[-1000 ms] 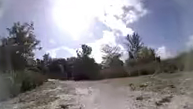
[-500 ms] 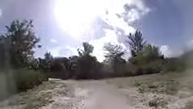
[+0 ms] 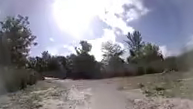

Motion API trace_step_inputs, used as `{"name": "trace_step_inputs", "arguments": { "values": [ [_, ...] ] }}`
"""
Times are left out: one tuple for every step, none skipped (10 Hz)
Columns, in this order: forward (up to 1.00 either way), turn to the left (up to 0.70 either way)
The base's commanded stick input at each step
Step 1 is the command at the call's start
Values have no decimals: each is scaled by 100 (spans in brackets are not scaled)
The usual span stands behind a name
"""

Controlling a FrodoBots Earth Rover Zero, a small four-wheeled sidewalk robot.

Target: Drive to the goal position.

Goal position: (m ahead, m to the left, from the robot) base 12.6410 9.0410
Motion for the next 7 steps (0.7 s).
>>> {"name": "trace_step_inputs", "arguments": {
  "values": [
    [70, 0],
    [70, 15],
    [70, 35],
    [70, 35],
    [70, 35],
    [70, 17],
    [70, 0]
  ]
}}
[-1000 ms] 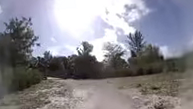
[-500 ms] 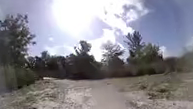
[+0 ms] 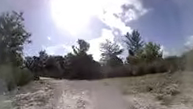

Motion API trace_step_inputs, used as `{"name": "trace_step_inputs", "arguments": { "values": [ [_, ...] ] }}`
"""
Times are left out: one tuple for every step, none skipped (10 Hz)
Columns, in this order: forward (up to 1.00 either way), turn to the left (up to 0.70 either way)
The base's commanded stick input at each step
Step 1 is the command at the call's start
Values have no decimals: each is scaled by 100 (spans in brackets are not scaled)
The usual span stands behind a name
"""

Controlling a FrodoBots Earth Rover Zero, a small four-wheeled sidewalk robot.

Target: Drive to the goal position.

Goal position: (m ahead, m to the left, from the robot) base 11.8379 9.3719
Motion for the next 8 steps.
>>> {"name": "trace_step_inputs", "arguments": {
  "values": [
    [70, 0],
    [70, 0],
    [70, 0],
    [70, 0],
    [70, 0],
    [70, 0],
    [70, 0],
    [70, 0]
  ]
}}
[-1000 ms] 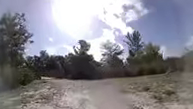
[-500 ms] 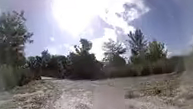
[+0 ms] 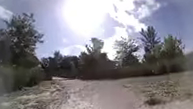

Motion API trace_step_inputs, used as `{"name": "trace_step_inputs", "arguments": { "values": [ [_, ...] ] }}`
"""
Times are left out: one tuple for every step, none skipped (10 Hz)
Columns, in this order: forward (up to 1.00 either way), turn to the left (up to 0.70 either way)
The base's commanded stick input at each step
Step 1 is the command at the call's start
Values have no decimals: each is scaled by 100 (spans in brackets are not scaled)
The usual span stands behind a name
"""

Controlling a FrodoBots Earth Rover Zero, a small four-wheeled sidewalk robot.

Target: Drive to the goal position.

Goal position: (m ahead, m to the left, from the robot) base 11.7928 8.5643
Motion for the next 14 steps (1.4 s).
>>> {"name": "trace_step_inputs", "arguments": {
  "values": [
    [70, 0],
    [70, 0],
    [70, 0],
    [70, 0],
    [70, 0],
    [70, 0],
    [70, 0],
    [70, 0],
    [70, 0],
    [70, 0],
    [70, 0],
    [70, 0],
    [70, 0],
    [70, 0]
  ]
}}
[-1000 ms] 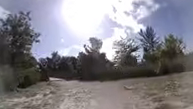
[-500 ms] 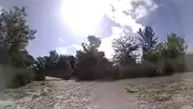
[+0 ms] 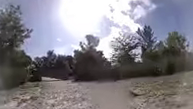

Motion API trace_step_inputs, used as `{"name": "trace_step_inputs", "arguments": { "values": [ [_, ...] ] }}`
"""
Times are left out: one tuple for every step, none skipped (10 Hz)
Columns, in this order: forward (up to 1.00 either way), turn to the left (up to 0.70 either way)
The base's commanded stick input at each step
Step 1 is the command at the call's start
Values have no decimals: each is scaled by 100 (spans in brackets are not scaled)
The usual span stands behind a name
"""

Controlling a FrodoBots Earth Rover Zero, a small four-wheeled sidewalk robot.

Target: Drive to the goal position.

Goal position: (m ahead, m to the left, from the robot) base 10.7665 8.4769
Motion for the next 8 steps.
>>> {"name": "trace_step_inputs", "arguments": {
  "values": [
    [70, 0],
    [70, 0],
    [70, 15],
    [70, 32],
    [70, 35],
    [70, 35],
    [70, 35],
    [70, 35]
  ]
}}
